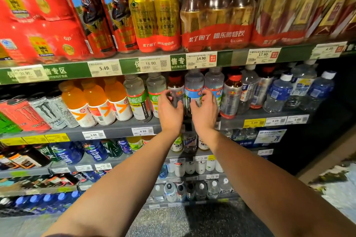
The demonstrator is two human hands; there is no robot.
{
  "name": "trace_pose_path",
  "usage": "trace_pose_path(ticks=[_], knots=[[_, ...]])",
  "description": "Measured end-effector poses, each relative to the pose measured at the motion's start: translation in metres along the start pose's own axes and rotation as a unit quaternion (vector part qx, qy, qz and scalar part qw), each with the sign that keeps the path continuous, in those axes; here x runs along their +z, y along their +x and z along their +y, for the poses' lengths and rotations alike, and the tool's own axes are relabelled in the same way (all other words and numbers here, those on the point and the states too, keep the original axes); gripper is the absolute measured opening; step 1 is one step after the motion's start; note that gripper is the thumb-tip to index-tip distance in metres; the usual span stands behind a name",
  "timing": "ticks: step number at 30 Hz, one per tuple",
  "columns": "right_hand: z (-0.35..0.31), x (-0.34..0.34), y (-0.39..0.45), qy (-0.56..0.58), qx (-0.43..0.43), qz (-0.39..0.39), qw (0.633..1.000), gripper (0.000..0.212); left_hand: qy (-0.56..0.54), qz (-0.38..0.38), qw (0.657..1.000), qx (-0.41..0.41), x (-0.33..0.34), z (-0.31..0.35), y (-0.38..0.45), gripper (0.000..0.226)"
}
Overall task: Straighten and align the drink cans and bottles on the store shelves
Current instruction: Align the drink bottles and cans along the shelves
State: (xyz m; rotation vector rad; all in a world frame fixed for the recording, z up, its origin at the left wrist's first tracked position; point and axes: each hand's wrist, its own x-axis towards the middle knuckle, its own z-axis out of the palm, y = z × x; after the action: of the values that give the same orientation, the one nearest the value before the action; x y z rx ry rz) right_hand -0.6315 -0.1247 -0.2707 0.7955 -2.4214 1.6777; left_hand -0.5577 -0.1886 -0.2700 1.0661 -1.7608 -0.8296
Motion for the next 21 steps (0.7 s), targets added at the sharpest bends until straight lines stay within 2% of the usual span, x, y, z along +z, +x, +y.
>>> trace_pose_path(ticks=[2,5,9,14,21], knots=[[-0.012,-0.004,0.006,-0.035,-0.031,0.0,0.999,0.053,0.032,-0.002,0.999,0.014,-0.006,0.004,0.004,0.055],[-0.028,-0.007,0.019,-0.081,-0.019,-0.052,0.995,0.072,0.133,-0.033,0.989,0.054,-0.013,0.011,0.014,0.069],[-0.034,-0.009,0.034,-0.139,-0.018,-0.09,0.986,0.064,0.203,-0.094,0.972,0.068,-0.013,0.018,0.029,0.064],[-0.033,-0.017,0.037,-0.143,-0.04,-0.071,0.986,0.067,0.175,-0.062,0.981,0.051,-0.018,0.02,0.028,0.052],[-0.026,-0.021,0.017,-0.117,-0.148,-0.03,0.982,0.066,0.12,0.005,0.985,0.123,-0.029,0.008,0.018,0.052]])
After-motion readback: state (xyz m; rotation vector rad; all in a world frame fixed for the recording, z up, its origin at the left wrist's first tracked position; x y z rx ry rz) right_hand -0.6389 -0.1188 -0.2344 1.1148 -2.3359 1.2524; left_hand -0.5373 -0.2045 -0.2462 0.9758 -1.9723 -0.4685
